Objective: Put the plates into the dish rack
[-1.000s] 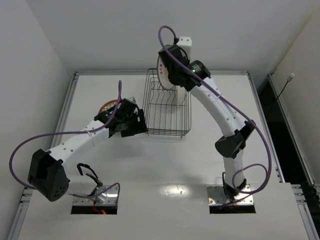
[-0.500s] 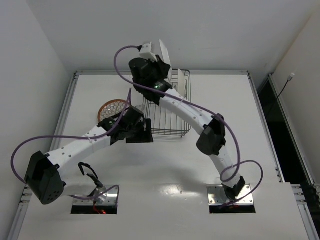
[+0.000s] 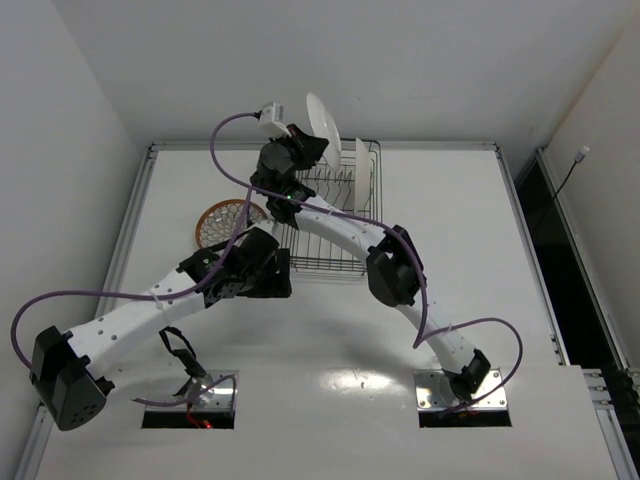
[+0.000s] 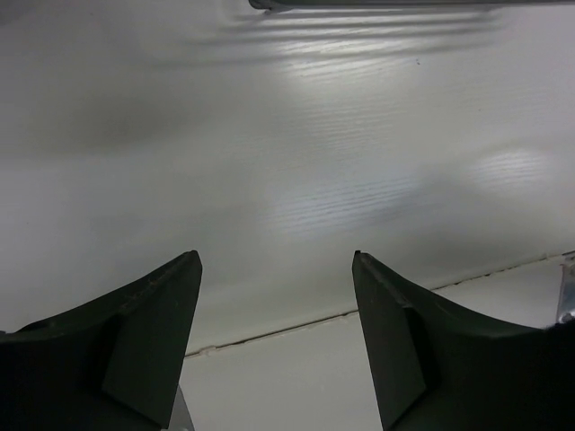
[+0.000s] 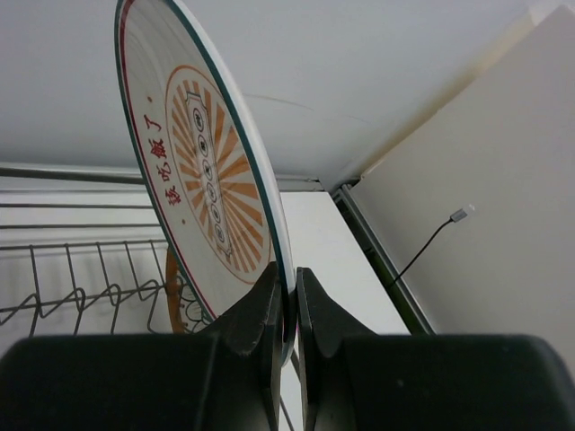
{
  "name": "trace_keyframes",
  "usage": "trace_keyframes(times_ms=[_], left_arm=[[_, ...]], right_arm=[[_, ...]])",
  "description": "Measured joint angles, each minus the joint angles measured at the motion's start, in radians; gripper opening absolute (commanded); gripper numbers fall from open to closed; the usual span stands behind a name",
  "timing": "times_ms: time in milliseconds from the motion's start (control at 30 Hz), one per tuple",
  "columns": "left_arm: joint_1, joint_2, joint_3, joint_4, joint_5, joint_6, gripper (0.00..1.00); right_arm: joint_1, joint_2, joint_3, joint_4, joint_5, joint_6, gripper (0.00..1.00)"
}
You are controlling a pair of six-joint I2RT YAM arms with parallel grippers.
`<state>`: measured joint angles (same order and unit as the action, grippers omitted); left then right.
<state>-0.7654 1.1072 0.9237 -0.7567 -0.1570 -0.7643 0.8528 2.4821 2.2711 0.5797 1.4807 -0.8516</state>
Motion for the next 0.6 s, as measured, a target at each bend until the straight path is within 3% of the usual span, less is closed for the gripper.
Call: trace_keyframes(times_ms=[400, 600], left_arm=[[-0.031, -0.133, 0.014, -0.169, -0.222, -0.029, 0.65], [-0.032, -0.195, 0.139, -0.288, -0.349, -0.045, 0.65]], right_arm=[[0.029, 0.004, -0.076, 0.183, 0.027, -0.127, 0.00], [0.039, -0.020, -0.253, 0.248, 0.026, -0.145, 0.00]])
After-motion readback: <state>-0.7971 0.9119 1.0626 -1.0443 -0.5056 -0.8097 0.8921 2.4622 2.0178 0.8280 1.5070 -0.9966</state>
